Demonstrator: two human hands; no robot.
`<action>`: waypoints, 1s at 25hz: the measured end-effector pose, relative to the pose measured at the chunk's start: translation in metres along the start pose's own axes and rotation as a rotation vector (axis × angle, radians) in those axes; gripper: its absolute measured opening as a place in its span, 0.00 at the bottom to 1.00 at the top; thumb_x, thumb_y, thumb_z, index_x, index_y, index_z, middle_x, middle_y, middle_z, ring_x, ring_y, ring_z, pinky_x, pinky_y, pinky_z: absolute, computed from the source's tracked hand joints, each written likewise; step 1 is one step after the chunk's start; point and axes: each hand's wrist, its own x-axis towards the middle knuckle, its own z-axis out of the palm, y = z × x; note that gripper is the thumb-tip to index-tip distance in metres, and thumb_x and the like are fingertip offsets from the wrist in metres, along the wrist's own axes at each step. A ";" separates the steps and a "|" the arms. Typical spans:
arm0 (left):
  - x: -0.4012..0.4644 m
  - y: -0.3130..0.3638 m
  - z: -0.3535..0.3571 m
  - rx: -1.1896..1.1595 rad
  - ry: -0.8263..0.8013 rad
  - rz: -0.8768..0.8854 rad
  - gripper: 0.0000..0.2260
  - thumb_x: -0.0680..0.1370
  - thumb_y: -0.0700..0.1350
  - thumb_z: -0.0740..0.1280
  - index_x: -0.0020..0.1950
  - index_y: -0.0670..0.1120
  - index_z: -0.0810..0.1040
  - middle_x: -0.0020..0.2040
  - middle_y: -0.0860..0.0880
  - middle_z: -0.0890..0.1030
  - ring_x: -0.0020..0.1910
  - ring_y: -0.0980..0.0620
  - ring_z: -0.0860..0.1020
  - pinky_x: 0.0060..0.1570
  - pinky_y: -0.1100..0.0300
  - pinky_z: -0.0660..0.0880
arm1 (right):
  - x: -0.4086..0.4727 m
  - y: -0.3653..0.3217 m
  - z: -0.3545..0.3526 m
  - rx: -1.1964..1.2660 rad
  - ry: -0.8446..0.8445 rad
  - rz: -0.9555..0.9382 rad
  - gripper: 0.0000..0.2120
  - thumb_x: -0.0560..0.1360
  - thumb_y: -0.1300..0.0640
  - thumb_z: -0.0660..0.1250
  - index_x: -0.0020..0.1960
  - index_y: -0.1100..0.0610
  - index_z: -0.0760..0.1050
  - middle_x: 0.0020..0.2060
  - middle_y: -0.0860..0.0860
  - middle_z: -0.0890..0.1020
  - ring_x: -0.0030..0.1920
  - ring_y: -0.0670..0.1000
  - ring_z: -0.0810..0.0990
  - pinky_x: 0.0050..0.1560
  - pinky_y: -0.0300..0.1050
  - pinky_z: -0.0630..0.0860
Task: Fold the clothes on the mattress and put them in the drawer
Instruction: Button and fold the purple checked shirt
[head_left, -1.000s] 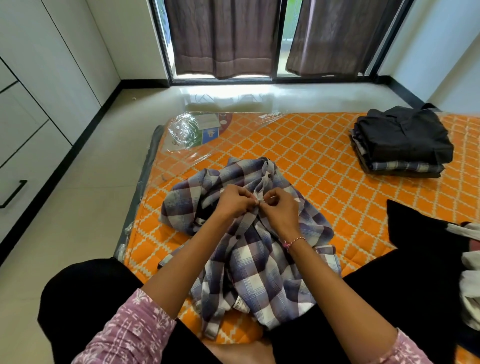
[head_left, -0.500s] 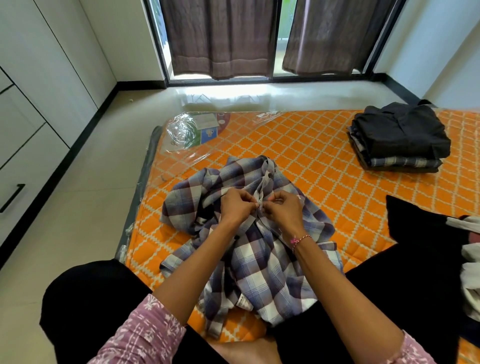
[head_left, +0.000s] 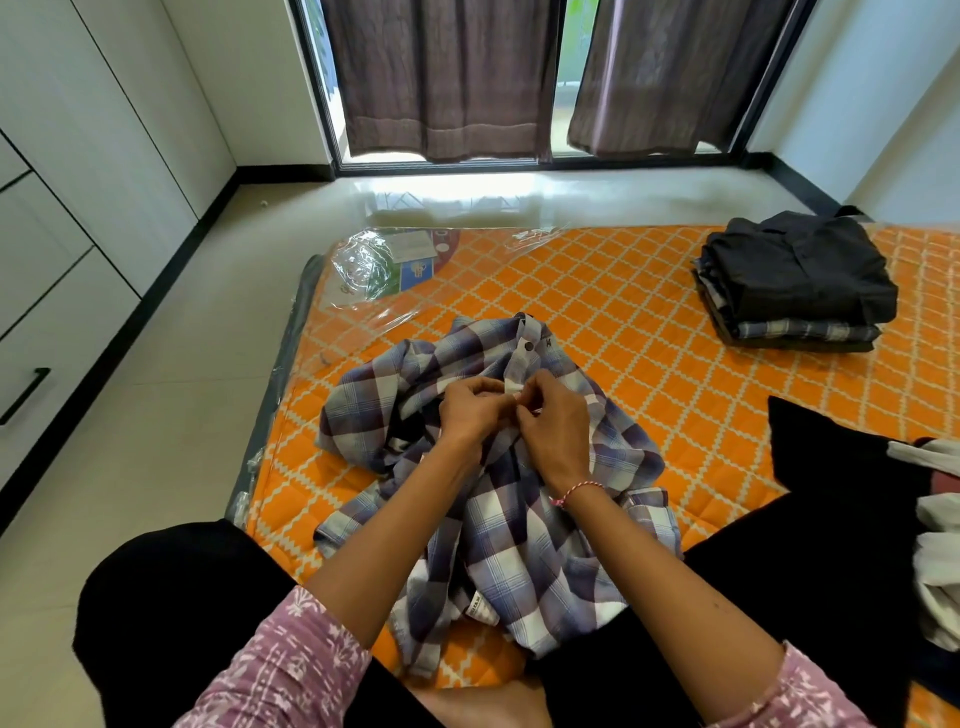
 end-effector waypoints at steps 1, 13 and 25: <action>0.000 -0.001 0.002 -0.033 0.021 -0.014 0.05 0.73 0.35 0.71 0.48 0.40 0.79 0.40 0.45 0.81 0.38 0.51 0.81 0.35 0.64 0.78 | -0.001 -0.001 0.001 -0.005 0.015 0.006 0.04 0.71 0.68 0.67 0.39 0.63 0.73 0.34 0.56 0.78 0.35 0.52 0.76 0.37 0.50 0.75; 0.012 0.020 -0.025 -0.062 -0.293 0.041 0.05 0.76 0.34 0.67 0.45 0.44 0.78 0.36 0.50 0.82 0.36 0.55 0.79 0.35 0.66 0.76 | 0.040 -0.012 -0.027 0.596 -0.249 0.526 0.23 0.70 0.76 0.68 0.32 0.56 0.60 0.32 0.60 0.76 0.34 0.49 0.82 0.25 0.37 0.75; -0.005 -0.022 -0.026 1.306 0.231 0.912 0.16 0.72 0.40 0.70 0.60 0.43 0.76 0.50 0.43 0.78 0.44 0.43 0.78 0.37 0.53 0.73 | 0.086 -0.015 -0.010 0.625 -0.098 0.599 0.21 0.71 0.74 0.68 0.30 0.57 0.62 0.31 0.56 0.68 0.37 0.55 0.74 0.33 0.42 0.77</action>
